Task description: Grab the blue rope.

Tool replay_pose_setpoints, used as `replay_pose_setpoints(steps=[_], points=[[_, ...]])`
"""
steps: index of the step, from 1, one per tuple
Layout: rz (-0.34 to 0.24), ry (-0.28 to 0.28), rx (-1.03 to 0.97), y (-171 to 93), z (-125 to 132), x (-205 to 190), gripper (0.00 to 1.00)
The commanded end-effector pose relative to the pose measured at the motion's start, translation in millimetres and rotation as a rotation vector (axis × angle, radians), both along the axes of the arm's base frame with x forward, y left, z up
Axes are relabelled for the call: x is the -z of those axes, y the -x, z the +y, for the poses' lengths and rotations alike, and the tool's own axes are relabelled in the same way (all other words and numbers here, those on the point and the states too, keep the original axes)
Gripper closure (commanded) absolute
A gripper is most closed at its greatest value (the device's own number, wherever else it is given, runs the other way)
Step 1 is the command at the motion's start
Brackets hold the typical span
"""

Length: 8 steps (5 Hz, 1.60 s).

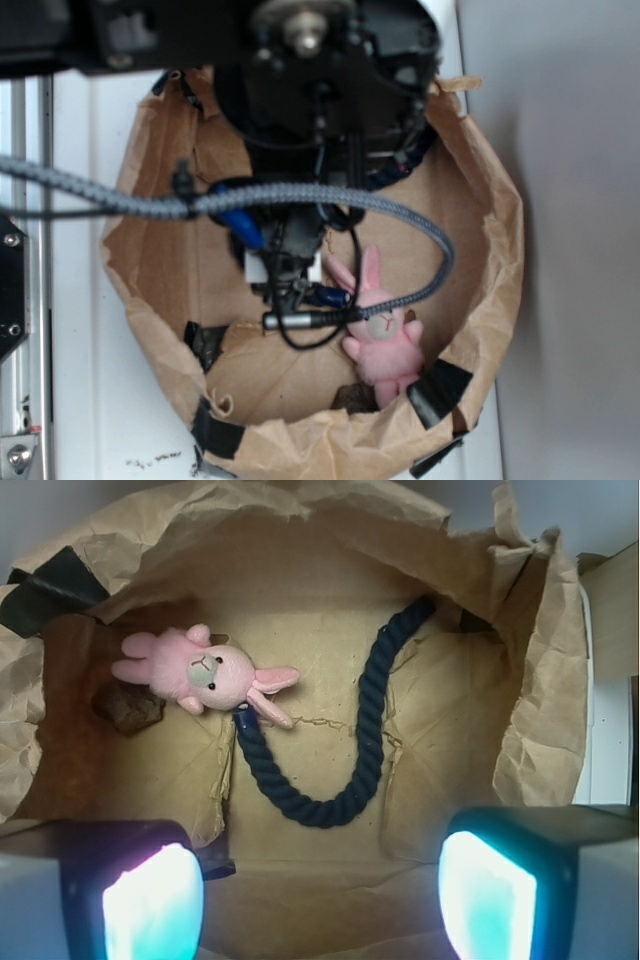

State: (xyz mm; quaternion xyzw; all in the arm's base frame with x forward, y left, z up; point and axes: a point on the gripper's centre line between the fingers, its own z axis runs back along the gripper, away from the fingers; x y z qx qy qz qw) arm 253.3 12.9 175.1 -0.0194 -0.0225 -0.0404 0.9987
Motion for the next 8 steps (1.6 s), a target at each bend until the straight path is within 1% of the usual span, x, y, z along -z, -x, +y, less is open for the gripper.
replay_pose_setpoints(steps=[1,2,3,4,5,8], points=[[-0.059,-0.007,0.000,-6,-1,-16,0.00],[-0.054,-0.084,-0.039,-14,-2,9,0.00],[-0.100,-0.129,0.031,-33,-3,31,0.00],[-0.123,-0.143,0.022,-40,-8,49,0.00],[-0.126,-0.079,0.055,-41,-10,57,0.00],[-0.126,-0.079,0.055,-41,-10,57,0.00]])
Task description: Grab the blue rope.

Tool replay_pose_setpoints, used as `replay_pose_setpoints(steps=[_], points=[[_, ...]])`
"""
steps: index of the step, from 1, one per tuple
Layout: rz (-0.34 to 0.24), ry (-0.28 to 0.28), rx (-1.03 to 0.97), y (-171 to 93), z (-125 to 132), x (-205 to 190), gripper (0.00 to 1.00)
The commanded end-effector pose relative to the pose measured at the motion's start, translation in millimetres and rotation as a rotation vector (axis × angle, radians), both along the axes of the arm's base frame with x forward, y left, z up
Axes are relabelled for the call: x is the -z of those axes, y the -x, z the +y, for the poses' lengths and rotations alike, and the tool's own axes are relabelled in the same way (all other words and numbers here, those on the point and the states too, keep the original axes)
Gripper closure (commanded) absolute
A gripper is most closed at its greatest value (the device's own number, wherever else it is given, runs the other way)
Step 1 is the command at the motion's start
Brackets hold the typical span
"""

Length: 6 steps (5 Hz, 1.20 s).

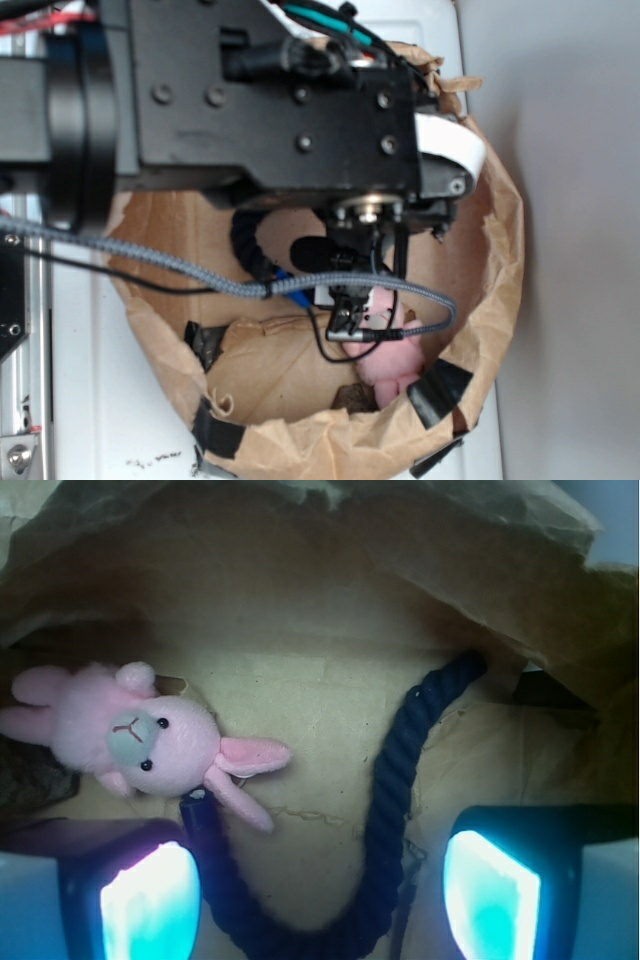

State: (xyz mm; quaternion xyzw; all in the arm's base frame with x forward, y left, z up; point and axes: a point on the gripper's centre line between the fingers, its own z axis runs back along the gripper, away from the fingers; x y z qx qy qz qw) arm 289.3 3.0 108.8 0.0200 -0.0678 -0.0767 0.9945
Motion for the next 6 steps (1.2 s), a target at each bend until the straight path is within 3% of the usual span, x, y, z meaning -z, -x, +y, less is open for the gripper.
replay_pose_setpoints(steps=[1,2,3,4,6], points=[[-0.031,-0.001,-0.013,-5,0,-9,0.00],[-0.031,0.064,0.022,-8,-1,2,0.00],[-0.075,0.086,0.042,-10,3,13,0.00],[-0.040,0.074,0.033,-20,7,34,0.00],[0.016,0.039,0.044,-72,27,78,0.00]])
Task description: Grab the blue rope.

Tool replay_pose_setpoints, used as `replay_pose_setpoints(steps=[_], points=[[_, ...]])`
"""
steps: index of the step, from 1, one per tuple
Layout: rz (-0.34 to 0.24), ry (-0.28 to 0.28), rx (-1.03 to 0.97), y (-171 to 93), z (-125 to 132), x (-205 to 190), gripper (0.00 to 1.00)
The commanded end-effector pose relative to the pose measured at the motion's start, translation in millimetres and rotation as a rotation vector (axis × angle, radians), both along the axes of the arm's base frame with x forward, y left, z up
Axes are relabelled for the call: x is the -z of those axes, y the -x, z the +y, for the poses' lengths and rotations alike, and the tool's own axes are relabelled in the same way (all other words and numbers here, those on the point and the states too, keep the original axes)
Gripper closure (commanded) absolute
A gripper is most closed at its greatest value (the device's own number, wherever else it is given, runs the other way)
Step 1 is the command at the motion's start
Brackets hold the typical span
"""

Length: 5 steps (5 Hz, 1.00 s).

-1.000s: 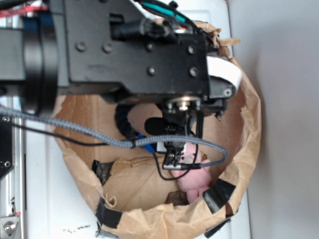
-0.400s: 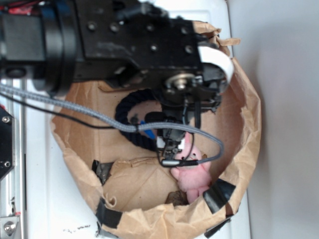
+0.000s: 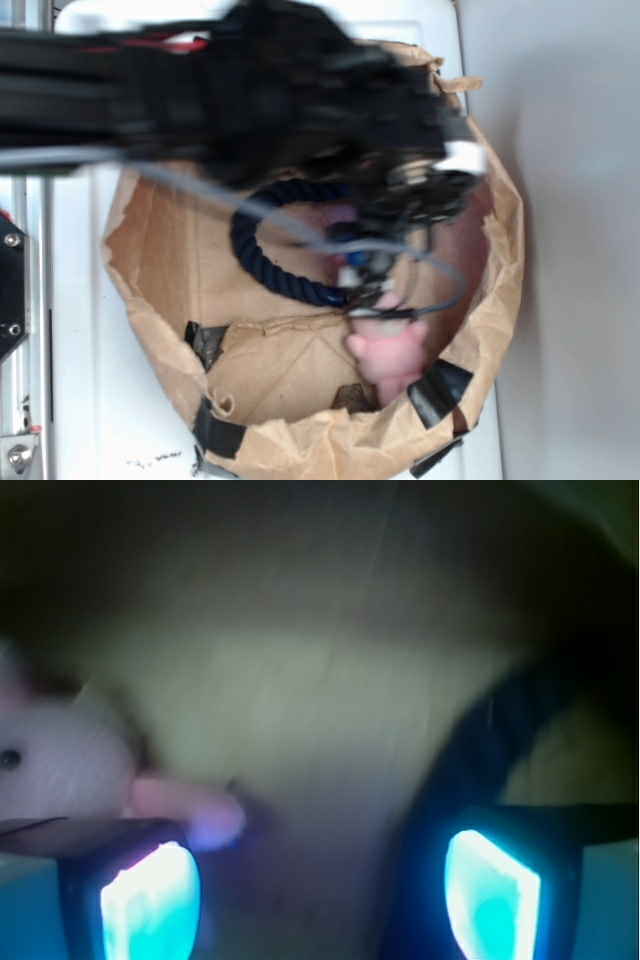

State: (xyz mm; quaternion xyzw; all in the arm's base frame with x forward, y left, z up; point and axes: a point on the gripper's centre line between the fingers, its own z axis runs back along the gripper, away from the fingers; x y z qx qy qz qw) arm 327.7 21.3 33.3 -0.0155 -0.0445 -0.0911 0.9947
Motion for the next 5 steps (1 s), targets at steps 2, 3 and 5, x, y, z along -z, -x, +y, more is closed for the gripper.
replay_pose_setpoints(steps=[2,3,5], points=[[-0.071,-0.048,0.011,-54,7,-4,1.00],[-0.142,-0.070,0.012,-58,6,-34,1.00],[-0.261,-0.087,0.044,-12,-20,-99,1.00]])
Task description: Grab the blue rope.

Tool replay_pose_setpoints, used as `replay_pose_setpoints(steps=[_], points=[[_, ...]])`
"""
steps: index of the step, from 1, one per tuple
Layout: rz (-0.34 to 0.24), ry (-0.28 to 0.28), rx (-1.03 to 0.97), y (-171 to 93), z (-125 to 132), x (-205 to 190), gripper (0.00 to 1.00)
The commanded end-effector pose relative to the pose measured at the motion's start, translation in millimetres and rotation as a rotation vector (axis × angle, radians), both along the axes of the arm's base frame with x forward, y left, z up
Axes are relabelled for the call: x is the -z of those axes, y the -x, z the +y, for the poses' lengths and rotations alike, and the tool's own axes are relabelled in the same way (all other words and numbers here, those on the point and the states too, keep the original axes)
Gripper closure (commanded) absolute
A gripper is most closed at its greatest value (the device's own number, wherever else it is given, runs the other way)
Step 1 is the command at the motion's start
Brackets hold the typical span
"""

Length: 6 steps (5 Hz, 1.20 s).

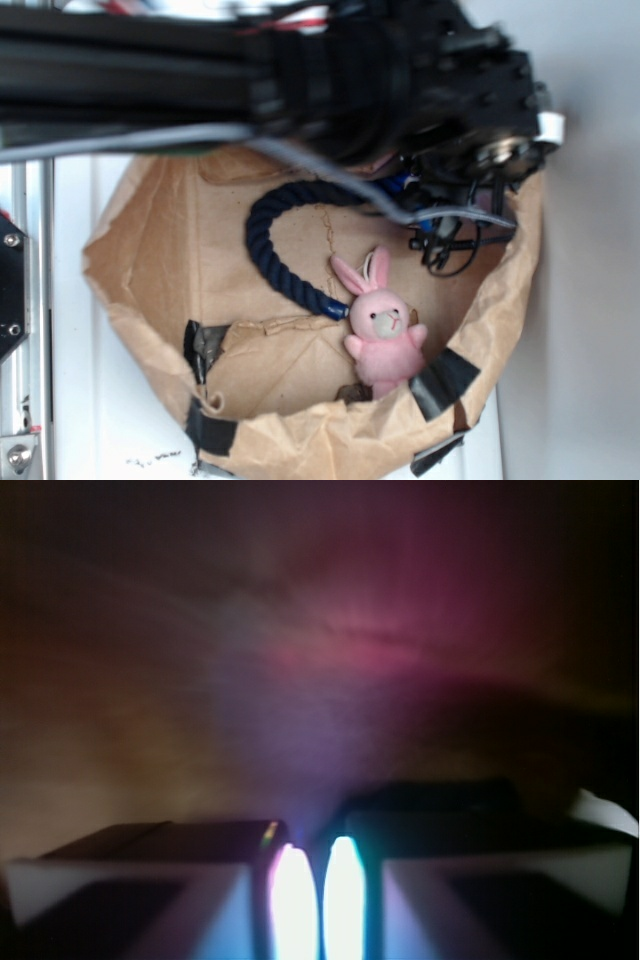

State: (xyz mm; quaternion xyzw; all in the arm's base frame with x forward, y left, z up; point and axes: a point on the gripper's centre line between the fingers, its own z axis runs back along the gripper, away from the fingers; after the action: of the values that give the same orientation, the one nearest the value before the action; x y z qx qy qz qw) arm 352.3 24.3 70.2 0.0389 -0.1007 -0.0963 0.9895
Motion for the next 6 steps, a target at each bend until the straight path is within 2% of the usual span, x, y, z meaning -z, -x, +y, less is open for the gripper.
replay_pose_setpoints(steps=[1,2,3,4,5,6], points=[[-0.145,0.020,0.058,26,-31,-86,1.00],[-0.129,0.004,0.046,33,-35,-100,1.00],[-0.062,0.000,0.046,36,-34,-98,1.00],[0.046,-0.011,-0.051,41,-30,-79,0.00],[0.076,-0.056,-0.093,37,-25,-54,0.00],[0.099,-0.077,-0.094,31,-19,-32,0.00]])
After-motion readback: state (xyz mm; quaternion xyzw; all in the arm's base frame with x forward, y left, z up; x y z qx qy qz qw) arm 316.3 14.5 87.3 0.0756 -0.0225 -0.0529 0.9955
